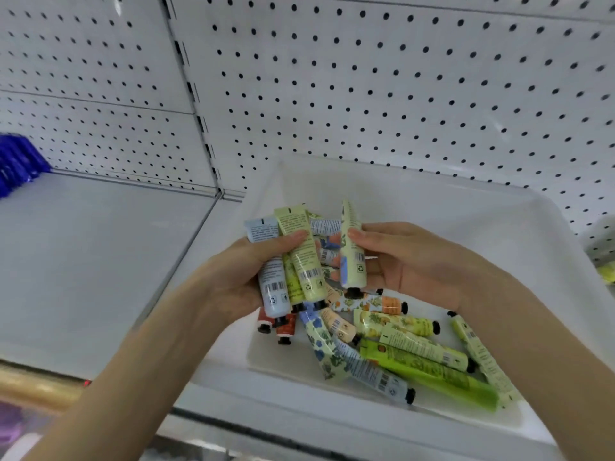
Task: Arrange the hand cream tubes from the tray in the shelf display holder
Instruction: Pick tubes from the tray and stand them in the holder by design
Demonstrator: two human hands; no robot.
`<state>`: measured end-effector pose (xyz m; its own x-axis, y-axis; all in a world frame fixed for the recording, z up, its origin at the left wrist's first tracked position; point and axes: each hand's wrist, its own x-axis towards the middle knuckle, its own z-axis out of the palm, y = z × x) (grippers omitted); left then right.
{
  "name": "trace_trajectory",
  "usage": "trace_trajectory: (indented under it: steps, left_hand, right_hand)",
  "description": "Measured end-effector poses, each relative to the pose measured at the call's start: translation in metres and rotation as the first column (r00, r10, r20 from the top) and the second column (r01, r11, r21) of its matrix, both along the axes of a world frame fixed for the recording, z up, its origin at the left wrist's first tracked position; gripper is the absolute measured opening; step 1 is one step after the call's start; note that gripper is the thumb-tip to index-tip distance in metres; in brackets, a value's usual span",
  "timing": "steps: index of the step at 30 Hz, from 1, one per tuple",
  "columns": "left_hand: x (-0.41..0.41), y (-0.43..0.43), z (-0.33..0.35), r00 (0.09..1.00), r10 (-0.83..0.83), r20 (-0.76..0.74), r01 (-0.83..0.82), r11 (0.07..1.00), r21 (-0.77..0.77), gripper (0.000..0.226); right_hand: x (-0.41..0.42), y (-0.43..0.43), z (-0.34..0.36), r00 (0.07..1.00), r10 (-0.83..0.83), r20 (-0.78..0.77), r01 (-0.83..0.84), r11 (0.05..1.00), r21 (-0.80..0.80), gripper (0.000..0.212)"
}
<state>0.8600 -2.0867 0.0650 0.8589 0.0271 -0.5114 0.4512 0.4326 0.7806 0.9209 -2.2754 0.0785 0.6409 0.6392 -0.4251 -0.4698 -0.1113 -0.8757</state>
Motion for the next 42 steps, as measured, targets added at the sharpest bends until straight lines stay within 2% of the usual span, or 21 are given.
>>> trace_trajectory:
  steps: [3, 7, 9, 12, 15, 19, 23, 25, 28, 32, 34, 38, 42]
  left_hand:
    - [-0.012, -0.009, 0.004, 0.999, 0.046, 0.018, -0.046, 0.999, -0.012, 0.032]
    - [-0.029, -0.017, 0.012, 0.987, 0.145, 0.069, -0.144, 0.989, -0.023, 0.013]
    - [-0.038, -0.021, 0.02, 0.977, 0.194, 0.091, -0.194, 0.981, -0.011, 0.006]
    - [-0.055, -0.032, 0.036, 0.97, 0.205, 0.129, -0.209, 0.977, 0.026, 0.006]
    - [-0.074, -0.05, 0.052, 0.965, 0.196, 0.174, -0.206, 0.977, 0.045, 0.02]
    - [-0.101, -0.094, 0.067, 0.96, 0.163, 0.229, -0.177, 0.983, 0.045, 0.026]
    - [-0.137, -0.16, 0.063, 0.966, 0.086, 0.245, -0.092, 0.996, 0.016, 0.037]
    - [-0.158, -0.191, 0.054, 0.97, 0.061, 0.234, -0.061, 0.998, -0.006, 0.039]
    - [-0.185, -0.232, 0.041, 0.976, 0.049, 0.213, -0.04, 0.998, -0.045, 0.034]
    - [-0.21, -0.278, 0.035, 0.984, 0.04, 0.175, -0.022, 0.994, -0.103, 0.023]
    - [-0.216, -0.295, 0.037, 0.981, 0.012, 0.194, 0.007, 0.995, -0.096, 0.028]
    - [-0.215, -0.325, 0.037, 0.974, -0.013, 0.224, 0.034, 0.995, -0.089, 0.035]
    - [-0.2, -0.361, 0.022, 0.982, -0.049, 0.183, 0.069, 0.992, -0.106, 0.026]
  right_hand:
    - [-0.003, 0.004, 0.001, 0.998, 0.025, -0.065, -0.019, 0.997, 0.078, 0.046]
    - [-0.009, 0.009, 0.004, 0.99, 0.021, -0.138, 0.001, 0.987, 0.158, 0.035]
    - [-0.016, 0.01, 0.009, 0.994, 0.044, -0.101, -0.026, 0.985, 0.17, 0.039]
    - [-0.03, 0.005, 0.023, 0.998, 0.045, -0.034, -0.038, 0.985, 0.168, 0.04]
    - [-0.05, -0.018, 0.037, 0.994, -0.007, 0.105, -0.006, 0.992, 0.129, 0.035]
    - [-0.09, -0.074, 0.05, 0.959, -0.121, 0.258, 0.107, 0.992, 0.068, 0.03]
    - [-0.139, -0.145, 0.047, 0.906, -0.226, 0.358, 0.231, 0.973, 0.029, 0.045]
    - [-0.163, -0.181, 0.043, 0.874, -0.289, 0.39, 0.304, 0.952, 0.023, 0.044]
    - [-0.193, -0.233, 0.04, 0.818, -0.322, 0.477, 0.381, 0.924, -0.031, 0.033]
    - [-0.221, -0.292, 0.043, 0.692, -0.328, 0.643, 0.49, 0.867, -0.085, 0.005]
    - [-0.227, -0.32, 0.041, 0.638, -0.279, 0.718, 0.52, 0.844, -0.134, 0.001]
    - [-0.225, -0.374, 0.038, 0.518, -0.114, 0.848, 0.608, 0.747, -0.271, 0.008]
    - [-0.209, -0.417, 0.034, 0.52, -0.047, 0.853, 0.653, 0.665, -0.362, 0.012]
